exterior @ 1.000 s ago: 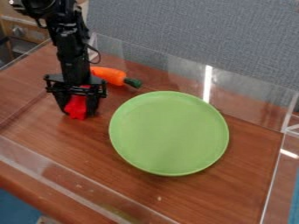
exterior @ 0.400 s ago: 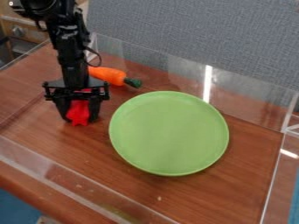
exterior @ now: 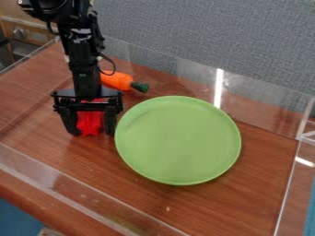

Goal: Put the red object on the right side

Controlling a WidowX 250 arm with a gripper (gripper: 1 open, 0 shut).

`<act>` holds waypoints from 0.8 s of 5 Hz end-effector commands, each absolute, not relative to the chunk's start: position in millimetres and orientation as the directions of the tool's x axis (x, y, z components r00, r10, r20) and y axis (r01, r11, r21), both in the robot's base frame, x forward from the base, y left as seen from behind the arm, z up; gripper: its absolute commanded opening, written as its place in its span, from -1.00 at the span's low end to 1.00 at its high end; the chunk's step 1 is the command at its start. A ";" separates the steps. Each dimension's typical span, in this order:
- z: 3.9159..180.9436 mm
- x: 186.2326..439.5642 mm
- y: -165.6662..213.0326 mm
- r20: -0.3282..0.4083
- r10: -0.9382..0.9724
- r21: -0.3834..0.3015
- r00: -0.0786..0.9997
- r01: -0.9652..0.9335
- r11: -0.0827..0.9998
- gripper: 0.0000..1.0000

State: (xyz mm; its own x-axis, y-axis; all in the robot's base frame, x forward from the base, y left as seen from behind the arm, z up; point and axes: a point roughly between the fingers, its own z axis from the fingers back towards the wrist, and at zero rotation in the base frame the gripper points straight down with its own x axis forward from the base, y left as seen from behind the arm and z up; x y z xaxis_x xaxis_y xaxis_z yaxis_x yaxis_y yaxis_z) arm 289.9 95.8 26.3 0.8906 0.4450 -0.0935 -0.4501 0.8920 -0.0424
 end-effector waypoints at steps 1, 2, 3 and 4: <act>45.2 304.0 102.1 -0.018 0.479 -0.050 0.878 -0.479 0.876 -1.00; 56.2 315.5 96.4 0.007 0.468 -0.065 0.884 -0.466 0.882 -1.00; 74.6 332.1 77.4 0.044 0.412 -0.094 0.910 -0.407 0.908 -1.00; 91.1 351.4 42.6 0.059 0.288 -0.110 0.956 -0.280 0.954 -1.00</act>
State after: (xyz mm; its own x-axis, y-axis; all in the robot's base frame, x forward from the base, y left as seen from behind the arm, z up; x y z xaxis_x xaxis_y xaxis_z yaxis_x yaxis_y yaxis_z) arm 343.7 39.6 68.8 0.9587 0.2841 -0.0105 -0.2836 0.9533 -0.1042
